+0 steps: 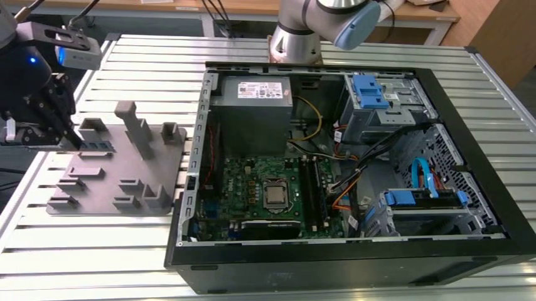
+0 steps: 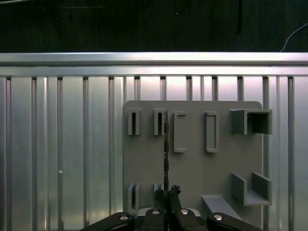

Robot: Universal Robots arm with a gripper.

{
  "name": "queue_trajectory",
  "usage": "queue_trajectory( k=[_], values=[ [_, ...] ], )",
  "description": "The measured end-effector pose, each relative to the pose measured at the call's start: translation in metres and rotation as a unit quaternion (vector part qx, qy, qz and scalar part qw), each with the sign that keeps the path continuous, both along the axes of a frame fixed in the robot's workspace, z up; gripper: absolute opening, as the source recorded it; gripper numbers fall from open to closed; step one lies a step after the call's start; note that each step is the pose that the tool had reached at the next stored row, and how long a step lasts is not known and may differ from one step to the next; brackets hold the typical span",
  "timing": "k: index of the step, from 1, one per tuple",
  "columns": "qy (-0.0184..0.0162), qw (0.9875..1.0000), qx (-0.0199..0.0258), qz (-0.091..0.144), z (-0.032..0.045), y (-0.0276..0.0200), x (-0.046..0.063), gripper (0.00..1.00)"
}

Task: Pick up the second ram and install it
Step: 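Pick up the second ram and move it above second insertion slot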

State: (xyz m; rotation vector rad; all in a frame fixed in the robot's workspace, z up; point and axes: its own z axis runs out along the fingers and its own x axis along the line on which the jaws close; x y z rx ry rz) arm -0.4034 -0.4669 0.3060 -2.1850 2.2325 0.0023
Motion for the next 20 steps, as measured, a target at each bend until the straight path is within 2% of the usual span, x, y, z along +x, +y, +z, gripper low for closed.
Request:
queue_trajectory(
  k=[8, 20],
  values=[
    [0.0000, 1.0000, 0.0000, 0.000, 0.0162, 0.0000, 0.000, 0.14],
    [0.0000, 1.0000, 0.0000, 0.000, 0.0361, 0.0000, 0.000, 0.14]
  ],
)
